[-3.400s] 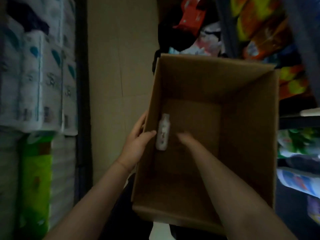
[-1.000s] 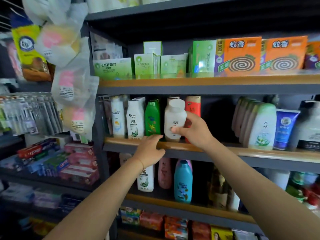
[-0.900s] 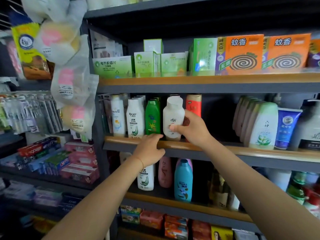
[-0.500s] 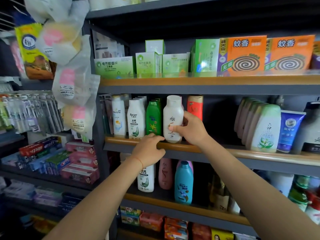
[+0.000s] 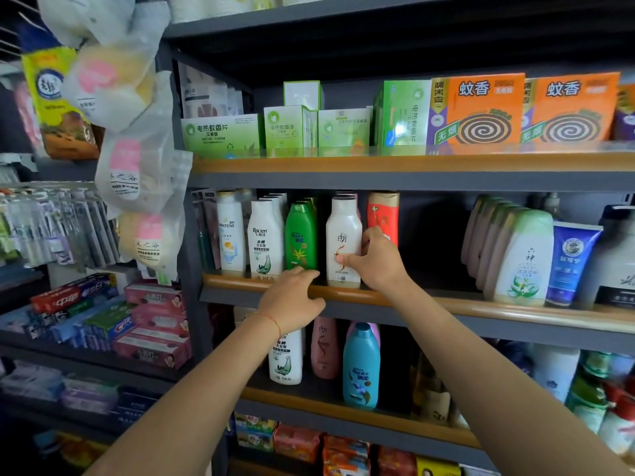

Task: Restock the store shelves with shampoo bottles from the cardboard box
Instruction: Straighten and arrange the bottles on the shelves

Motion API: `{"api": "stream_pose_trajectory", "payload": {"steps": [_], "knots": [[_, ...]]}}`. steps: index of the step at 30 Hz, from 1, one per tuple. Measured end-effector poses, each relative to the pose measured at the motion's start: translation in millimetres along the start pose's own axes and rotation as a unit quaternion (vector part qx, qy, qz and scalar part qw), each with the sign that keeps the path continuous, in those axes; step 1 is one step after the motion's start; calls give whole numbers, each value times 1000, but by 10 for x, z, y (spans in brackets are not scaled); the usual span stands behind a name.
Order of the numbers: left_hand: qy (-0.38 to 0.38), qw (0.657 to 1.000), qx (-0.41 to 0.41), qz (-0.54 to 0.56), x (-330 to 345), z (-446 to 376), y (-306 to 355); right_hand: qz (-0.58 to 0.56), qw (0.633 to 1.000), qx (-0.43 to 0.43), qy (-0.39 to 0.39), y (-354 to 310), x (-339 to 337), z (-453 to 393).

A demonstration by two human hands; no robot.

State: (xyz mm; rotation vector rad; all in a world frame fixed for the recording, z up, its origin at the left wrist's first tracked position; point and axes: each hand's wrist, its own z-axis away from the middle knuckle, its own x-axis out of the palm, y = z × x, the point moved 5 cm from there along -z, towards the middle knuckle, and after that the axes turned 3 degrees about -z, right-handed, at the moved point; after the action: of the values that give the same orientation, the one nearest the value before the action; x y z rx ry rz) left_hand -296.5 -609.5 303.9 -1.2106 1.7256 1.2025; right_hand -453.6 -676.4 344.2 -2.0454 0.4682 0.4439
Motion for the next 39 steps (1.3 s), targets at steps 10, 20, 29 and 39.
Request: {"api": "stream_pose_trajectory", "payload": {"steps": [10,20,29,39], "knots": [[21,1000,-4,-21,78,-64,-10,12,1000,-23,10,31,-17,-20],[38,998,-9,45,87,97,166,58,995,4,83,46,-637,530],[54,953,56,292,-3,537,538,137,976,119,120,-150,-1127,906],[48,930,50,361,-138,474,613,-63,982,159,86,132,-929,676]]}}
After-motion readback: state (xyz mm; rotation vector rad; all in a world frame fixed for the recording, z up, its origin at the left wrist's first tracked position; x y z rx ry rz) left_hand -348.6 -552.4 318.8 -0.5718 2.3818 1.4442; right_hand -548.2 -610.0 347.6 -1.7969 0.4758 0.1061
